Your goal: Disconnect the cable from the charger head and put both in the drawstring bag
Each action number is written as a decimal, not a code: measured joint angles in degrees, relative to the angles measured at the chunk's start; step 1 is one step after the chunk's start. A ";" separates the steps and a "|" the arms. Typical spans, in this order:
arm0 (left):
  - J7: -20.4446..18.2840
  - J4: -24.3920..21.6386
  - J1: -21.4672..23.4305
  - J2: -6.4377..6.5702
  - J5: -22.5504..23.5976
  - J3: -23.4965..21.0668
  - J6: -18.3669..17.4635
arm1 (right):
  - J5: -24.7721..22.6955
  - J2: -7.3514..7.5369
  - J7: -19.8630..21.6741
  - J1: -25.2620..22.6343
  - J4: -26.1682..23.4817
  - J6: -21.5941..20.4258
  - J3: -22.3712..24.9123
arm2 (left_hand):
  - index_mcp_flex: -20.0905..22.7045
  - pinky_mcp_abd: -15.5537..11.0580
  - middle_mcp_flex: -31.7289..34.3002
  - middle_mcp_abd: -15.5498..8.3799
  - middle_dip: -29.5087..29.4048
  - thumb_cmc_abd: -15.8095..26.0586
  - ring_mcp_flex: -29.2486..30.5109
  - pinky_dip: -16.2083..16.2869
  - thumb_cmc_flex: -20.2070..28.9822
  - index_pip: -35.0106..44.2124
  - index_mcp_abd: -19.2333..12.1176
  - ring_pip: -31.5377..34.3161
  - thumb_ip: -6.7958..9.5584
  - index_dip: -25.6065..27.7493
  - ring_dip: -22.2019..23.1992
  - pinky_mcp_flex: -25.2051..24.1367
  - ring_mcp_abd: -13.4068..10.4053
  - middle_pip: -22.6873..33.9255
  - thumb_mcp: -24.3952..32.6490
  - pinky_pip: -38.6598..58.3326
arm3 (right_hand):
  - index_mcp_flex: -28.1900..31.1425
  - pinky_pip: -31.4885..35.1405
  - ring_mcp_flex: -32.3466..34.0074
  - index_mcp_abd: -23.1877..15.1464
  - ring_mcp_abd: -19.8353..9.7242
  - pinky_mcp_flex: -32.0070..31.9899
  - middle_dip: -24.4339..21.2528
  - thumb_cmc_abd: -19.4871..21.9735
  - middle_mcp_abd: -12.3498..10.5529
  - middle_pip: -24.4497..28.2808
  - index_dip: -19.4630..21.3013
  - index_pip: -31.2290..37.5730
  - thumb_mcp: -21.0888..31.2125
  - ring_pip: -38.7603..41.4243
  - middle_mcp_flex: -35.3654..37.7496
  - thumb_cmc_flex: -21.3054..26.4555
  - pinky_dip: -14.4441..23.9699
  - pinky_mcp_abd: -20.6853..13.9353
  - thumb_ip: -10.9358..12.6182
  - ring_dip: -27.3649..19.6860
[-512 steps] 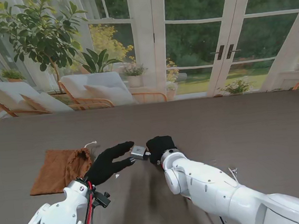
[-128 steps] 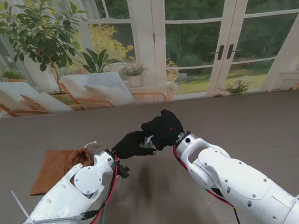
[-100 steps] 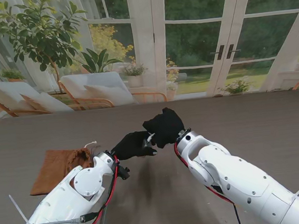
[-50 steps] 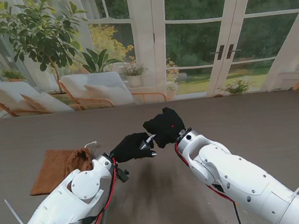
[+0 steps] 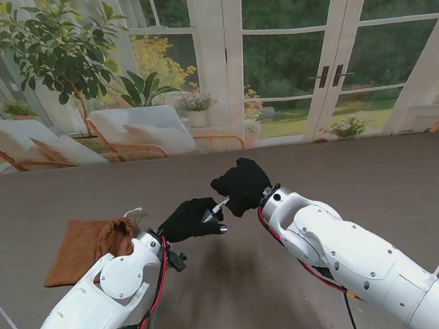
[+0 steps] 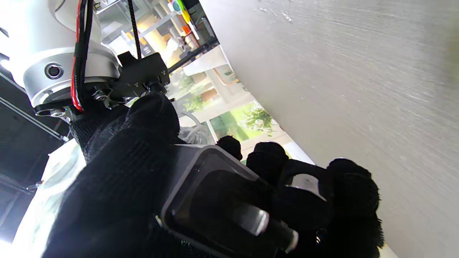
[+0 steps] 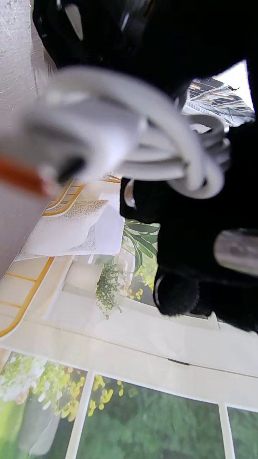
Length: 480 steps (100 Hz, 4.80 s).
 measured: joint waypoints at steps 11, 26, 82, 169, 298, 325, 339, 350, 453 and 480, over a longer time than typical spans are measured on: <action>-0.18 -1.17 0.91 0.23 0.47 -0.87 0.54 | 0.90 -0.07 0.01 0.22 0.51 -0.90 0.23 | 0.04 0.00 0.00 0.02 0.06 0.00 0.01 0.00 0.00 0.00 -0.13 0.24 0.00 0.00 -0.01 0.00 0.04 -0.12 0.03 0.07 | 0.73 2.21 0.00 2.70 -0.68 -0.01 0.00 1.92 -0.43 1.35 -0.80 0.58 -0.06 1.06 0.01 -0.11 1.66 -0.76 0.00 1.14; -0.58 -2.52 1.93 0.59 0.84 -1.76 1.03 | 0.73 -0.01 1.06 0.22 0.55 -1.46 0.91 | 0.06 0.00 0.00 0.02 0.63 0.00 0.01 0.00 0.00 0.00 -0.49 0.68 0.00 0.00 -0.01 0.00 0.04 -0.20 0.08 0.28 | 1.03 4.32 0.00 5.77 -1.47 -0.01 0.00 2.58 -1.13 2.67 -1.74 2.42 -0.08 1.57 0.01 -1.38 2.94 -2.20 0.00 2.36; -1.14 -5.30 4.49 1.32 1.57 -3.84 3.50 | 7.57 0.14 6.90 -1.17 0.41 -8.63 5.25 | 0.07 0.00 0.00 0.02 0.87 0.00 -0.01 0.00 0.00 -0.14 -0.91 0.77 0.00 0.00 -0.01 -0.44 0.12 -1.52 0.09 0.32 | -7.91 8.60 0.00 21.51 -2.51 -0.03 -5.59 15.41 -1.96 6.19 -11.24 8.86 -12.47 2.63 0.02 5.10 6.02 -3.65 5.95 5.98; -3.94 -8.35 5.67 2.06 1.45 -4.56 8.43 | 19.29 -1.83 4.46 -2.99 3.51 -6.91 5.78 | 0.07 0.00 -0.06 0.39 0.73 2.21 -0.34 0.00 0.14 -0.92 -0.92 0.72 0.00 -0.39 -0.15 -3.06 0.98 -2.42 -2.46 0.26 | 12.58 10.43 0.78 18.94 3.38 -0.04 -9.20 22.01 2.33 14.58 -1.38 0.51 -12.13 6.74 5.23 -3.66 10.09 2.61 19.04 7.94; -7.43 -9.91 6.83 3.01 1.06 -5.85 11.80 | 13.09 0.49 10.65 2.66 7.27 -17.97 1.78 | 0.05 -0.12 -0.45 1.05 0.65 2.28 -1.41 0.69 1.66 -1.32 -0.92 0.71 0.00 -1.42 -0.09 -4.39 2.19 -2.59 -4.66 -0.92 | 1.76 10.53 0.42 13.01 1.51 -0.04 -8.71 25.90 1.29 -1.79 -6.41 -0.81 -20.32 4.21 3.51 -8.28 4.26 1.90 20.87 0.24; -8.22 -9.73 6.47 3.17 0.90 -5.80 11.89 | 13.66 0.48 9.72 2.68 8.11 -19.02 1.05 | -0.04 -0.13 -0.83 1.07 0.52 2.41 -1.51 0.69 1.76 -1.38 -0.92 0.71 0.01 -1.51 -0.09 -4.52 2.32 -2.60 -4.78 -0.95 | 0.49 10.53 0.42 11.65 0.97 -0.04 -7.62 29.36 0.73 -3.20 -2.95 -0.81 -27.96 3.99 3.51 -12.52 4.20 1.37 20.87 0.20; -8.36 -9.77 6.47 3.22 0.90 -5.82 12.36 | 16.28 0.16 9.32 2.65 9.11 -20.15 0.99 | -0.06 -0.15 -0.86 1.07 0.21 2.45 -1.57 0.69 1.78 -1.38 -0.92 0.71 0.01 -1.55 -0.09 -4.72 2.34 -2.60 -4.83 -0.95 | 3.42 10.53 0.42 10.04 0.97 -0.04 -6.41 34.54 0.72 -1.64 -2.38 -0.70 -28.22 3.98 3.51 -10.26 4.19 1.37 20.87 0.20; -8.54 -9.83 6.47 3.27 0.90 -5.84 12.66 | 17.75 -0.36 7.99 2.50 10.28 -21.51 1.05 | -0.09 -0.18 -0.89 1.08 -0.07 2.84 -1.60 0.70 1.79 -1.39 -0.92 0.71 0.03 -1.78 -0.09 -4.85 2.37 -2.60 -5.39 -0.96 | 7.73 10.53 0.42 10.22 1.50 -0.04 -6.39 35.15 1.03 2.70 -2.01 -1.10 -27.77 4.31 3.51 -10.30 4.18 2.23 20.87 0.20; -10.55 -9.52 5.87 3.68 0.65 -5.07 13.05 | 38.56 -7.26 -0.71 -8.87 8.10 -4.73 9.22 | -0.22 -0.42 -0.94 1.15 -0.19 3.53 -1.66 1.24 1.81 -1.40 -0.92 0.31 0.75 -1.81 0.53 -5.22 2.43 -2.31 -6.32 -1.13 | 23.86 10.89 0.35 17.79 10.56 -0.04 -10.71 22.09 9.46 11.95 -5.62 -4.74 -10.89 7.60 3.55 -5.98 8.60 12.12 20.81 6.55; -8.59 -9.26 5.42 3.69 6.82 -4.60 13.10 | 34.57 -6.87 -0.59 -7.34 8.86 -4.86 8.20 | -0.97 -1.12 -4.40 1.38 -1.85 3.75 -5.81 1.35 4.23 -2.34 -1.34 -1.97 0.74 -2.09 0.51 -8.72 2.87 -3.25 -7.87 -3.14 | 24.33 10.89 0.35 17.80 10.54 -0.04 -10.73 22.09 9.46 11.95 -5.56 -5.49 -10.89 7.61 3.55 -5.94 8.63 12.12 20.81 6.56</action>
